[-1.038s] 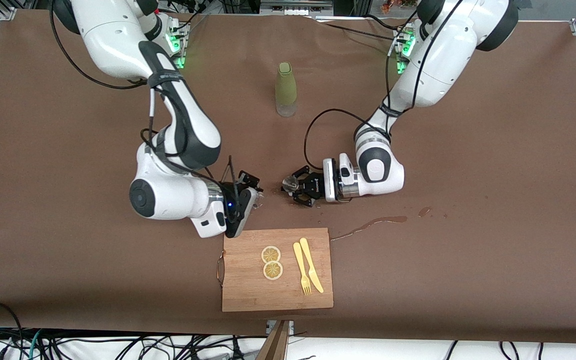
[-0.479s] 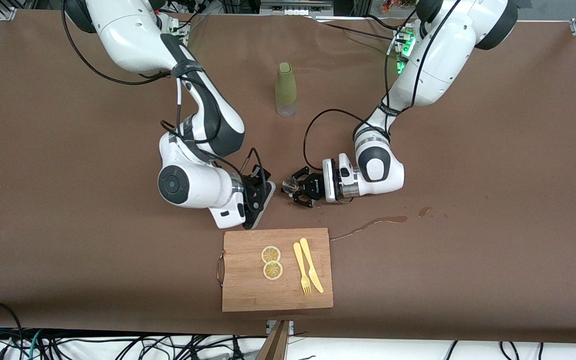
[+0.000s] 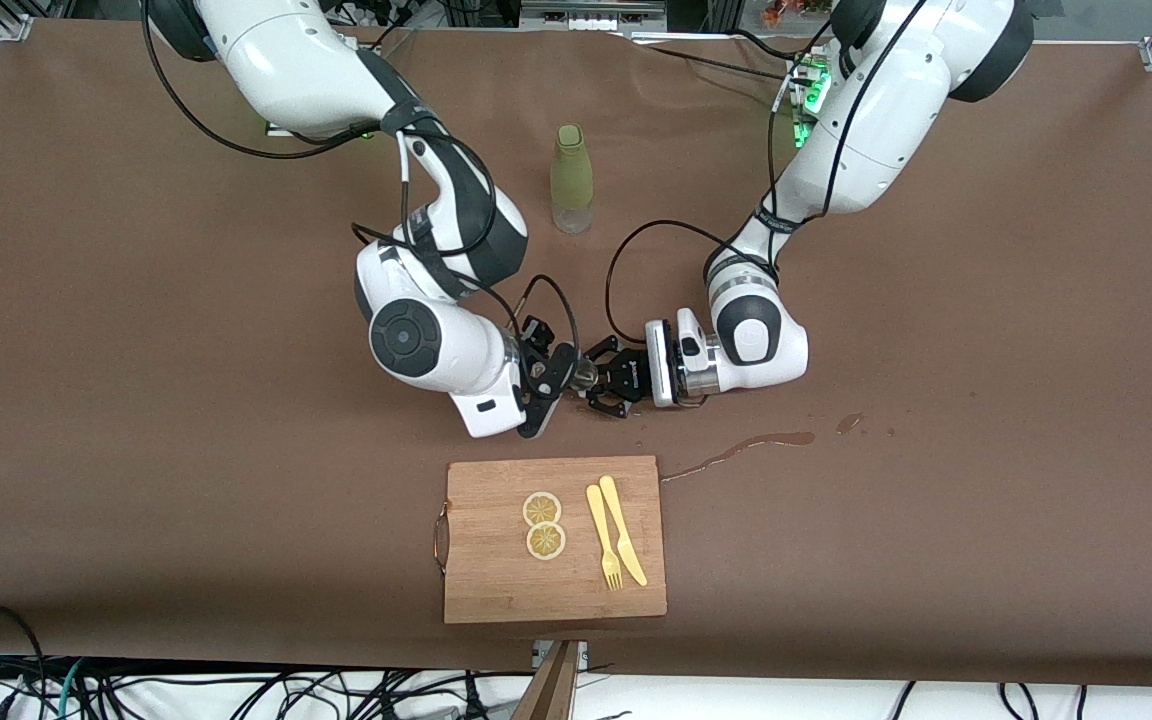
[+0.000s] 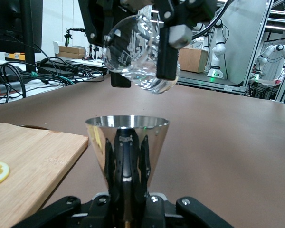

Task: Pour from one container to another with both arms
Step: 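Tilt the beaker with the right gripper, pouring liquid into the jigger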

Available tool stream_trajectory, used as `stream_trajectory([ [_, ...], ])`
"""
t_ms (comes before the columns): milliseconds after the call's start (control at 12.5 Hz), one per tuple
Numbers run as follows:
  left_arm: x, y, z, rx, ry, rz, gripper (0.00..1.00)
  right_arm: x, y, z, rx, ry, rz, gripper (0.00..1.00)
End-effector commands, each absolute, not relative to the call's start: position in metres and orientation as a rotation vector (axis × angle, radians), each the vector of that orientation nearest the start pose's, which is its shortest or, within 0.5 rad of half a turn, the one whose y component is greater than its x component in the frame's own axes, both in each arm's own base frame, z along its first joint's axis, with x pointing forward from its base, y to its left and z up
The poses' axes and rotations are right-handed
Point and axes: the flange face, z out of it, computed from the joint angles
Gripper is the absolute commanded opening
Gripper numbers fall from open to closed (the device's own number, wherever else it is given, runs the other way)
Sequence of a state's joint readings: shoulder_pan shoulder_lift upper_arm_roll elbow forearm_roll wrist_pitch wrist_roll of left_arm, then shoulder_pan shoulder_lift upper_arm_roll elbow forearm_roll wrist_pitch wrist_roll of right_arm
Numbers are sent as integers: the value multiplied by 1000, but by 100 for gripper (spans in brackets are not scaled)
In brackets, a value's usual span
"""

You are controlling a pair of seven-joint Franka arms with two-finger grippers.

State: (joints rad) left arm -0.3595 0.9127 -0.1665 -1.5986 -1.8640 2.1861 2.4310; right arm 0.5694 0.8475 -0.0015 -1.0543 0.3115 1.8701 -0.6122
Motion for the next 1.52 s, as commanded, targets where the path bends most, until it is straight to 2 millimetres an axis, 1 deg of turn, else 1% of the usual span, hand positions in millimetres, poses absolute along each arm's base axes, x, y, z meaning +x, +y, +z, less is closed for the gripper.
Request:
stream_trajectory([
  [0,587,-366,107,1530,-1159,1129,0,624,444,343,-2488,-1510,49,2],
  [160,590,-366,108,1528,-1157,1139,0,615,456,342,-2515,-1543,58,3],
  [319,591,-368,107,1527,-1146,1144,0,608,463,342,-2517,-1574,68,3],
  [479,593,-368,105,1527,-1145,1146,0,604,466,346,-2522,-1606,71,3],
  [719,593,-370,105,1522,-1143,1147,0,597,475,346,-2541,-1633,73,3],
  [799,595,-371,107,1519,-1143,1154,0,597,475,346,-2547,-1647,72,3],
  [879,595,-371,106,1520,-1143,1152,0,594,479,346,-2549,-1661,72,3],
  [1118,594,-372,106,1518,-1142,1152,0,592,482,346,-2586,-1670,61,3],
  [1198,595,-372,107,1518,-1139,1155,0,587,488,346,-2587,-1694,60,3],
  [1358,594,-372,106,1519,-1137,1154,0,584,492,348,-2606,-1744,52,3],
  [1438,593,-374,106,1517,-1139,1152,0,583,493,348,-2613,-1743,49,3],
])
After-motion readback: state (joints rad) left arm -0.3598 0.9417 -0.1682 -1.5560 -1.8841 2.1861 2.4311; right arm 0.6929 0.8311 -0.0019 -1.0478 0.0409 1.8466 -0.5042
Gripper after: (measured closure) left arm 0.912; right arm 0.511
